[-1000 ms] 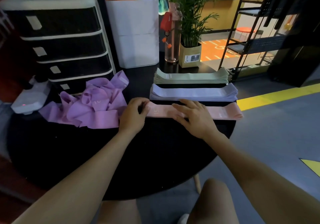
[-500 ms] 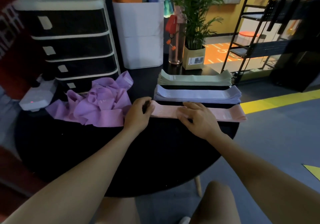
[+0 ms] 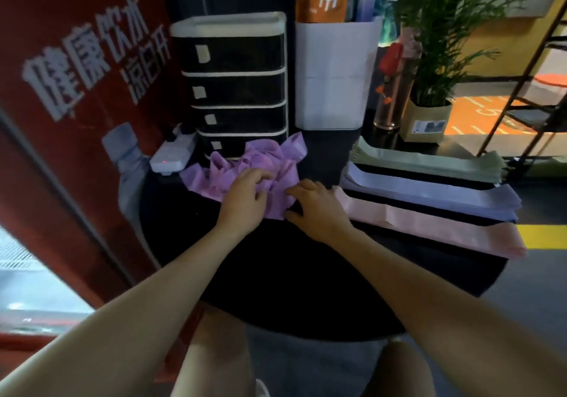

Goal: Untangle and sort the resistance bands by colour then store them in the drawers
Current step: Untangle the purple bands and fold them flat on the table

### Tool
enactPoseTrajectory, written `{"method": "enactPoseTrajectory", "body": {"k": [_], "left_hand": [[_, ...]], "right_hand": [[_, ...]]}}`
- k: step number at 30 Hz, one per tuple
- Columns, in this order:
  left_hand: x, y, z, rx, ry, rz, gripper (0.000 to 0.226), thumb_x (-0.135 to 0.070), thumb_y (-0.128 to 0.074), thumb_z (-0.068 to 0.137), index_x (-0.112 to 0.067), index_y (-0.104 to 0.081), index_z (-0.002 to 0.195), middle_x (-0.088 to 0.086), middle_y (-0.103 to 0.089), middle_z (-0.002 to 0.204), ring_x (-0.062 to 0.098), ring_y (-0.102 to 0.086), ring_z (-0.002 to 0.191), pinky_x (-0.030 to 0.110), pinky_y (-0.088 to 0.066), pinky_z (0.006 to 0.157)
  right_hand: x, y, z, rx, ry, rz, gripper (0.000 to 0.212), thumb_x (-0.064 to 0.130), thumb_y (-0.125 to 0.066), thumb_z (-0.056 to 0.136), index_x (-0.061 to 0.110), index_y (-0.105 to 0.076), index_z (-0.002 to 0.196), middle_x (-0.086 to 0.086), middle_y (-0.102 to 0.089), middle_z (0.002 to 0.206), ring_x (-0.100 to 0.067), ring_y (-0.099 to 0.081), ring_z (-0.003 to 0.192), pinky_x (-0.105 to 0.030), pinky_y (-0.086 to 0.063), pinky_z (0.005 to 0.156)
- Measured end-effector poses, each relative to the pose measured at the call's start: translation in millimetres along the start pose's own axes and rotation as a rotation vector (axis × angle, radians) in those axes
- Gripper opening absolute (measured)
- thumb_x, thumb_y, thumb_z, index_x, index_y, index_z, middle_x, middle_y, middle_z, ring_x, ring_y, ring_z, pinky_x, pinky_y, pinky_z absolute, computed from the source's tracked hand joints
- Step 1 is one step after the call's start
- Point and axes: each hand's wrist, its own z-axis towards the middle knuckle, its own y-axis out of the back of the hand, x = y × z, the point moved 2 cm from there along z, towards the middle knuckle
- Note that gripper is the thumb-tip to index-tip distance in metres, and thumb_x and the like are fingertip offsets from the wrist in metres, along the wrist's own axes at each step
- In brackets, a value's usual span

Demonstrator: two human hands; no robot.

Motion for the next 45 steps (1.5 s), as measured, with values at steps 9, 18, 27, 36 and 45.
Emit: {"method": "enactPoseTrajectory", "body": {"k": [9,18,27,36,45], "left_hand": [[34,40,-29,-0.007,0.161,0.035,0.035,0.004,-0.056,0.082,-0.014,-0.062,0.111,0.002,-0.060,0.120,0.014,-0.055,0.111,0.015,-0.038,0.091],[12,63,-10,0.012,0.146,0.051,0.042,-0.012,-0.074,0.074,-0.014,-0.059,0.113,0.007,-0.057,0.116,0.021,-0.056,0.105,0.027,-0.043,0.085],[-21,104,33,-0.091,0.057,-0.087,0.024,-0.009,-0.054,0.092,-0.021,-0.050,0.071,-0.008,-0.052,0.069,0.008,-0.049,0.065,0.017,-0.035,0.054],[-21,135,63,-0.010,0.215,-0.673,0.018,-0.008,-0.051,0.094,-0.016,-0.062,0.083,0.003,-0.062,0.084,0.015,-0.056,0.078,0.027,-0.045,0.075],[-23,154,57,-0.073,0.317,-0.880,0.013,-0.010,-0.051,0.092,-0.009,-0.064,0.088,-0.003,-0.063,0.067,0.012,-0.056,0.068,0.022,-0.045,0.069]], "right_hand": [[25,-19,25,0.049,-0.014,0.067,0.029,0.016,-0.052,0.088,0.009,-0.053,0.117,-0.014,-0.053,0.113,-0.035,-0.055,0.101,-0.038,-0.048,0.075],[63,47,51,-0.084,0.182,0.312,0.014,0.011,-0.055,0.090,0.002,-0.066,0.086,0.006,-0.048,0.063,-0.010,-0.043,0.058,-0.016,-0.030,0.052],[66,110,65,-0.227,0.180,0.250,0.022,0.007,-0.061,0.085,0.002,-0.067,0.105,-0.010,-0.066,0.094,-0.018,-0.056,0.083,-0.018,-0.031,0.062],[45,136,75,-0.341,0.032,0.376,0.011,0.007,-0.059,0.089,0.005,-0.066,0.096,-0.002,-0.063,0.090,-0.012,-0.056,0.079,-0.008,-0.040,0.059],[49,139,72,-0.269,0.034,0.701,0.030,0.015,-0.055,0.093,-0.003,-0.056,0.069,-0.010,-0.041,0.068,-0.017,-0.035,0.063,-0.026,-0.030,0.059]]}}
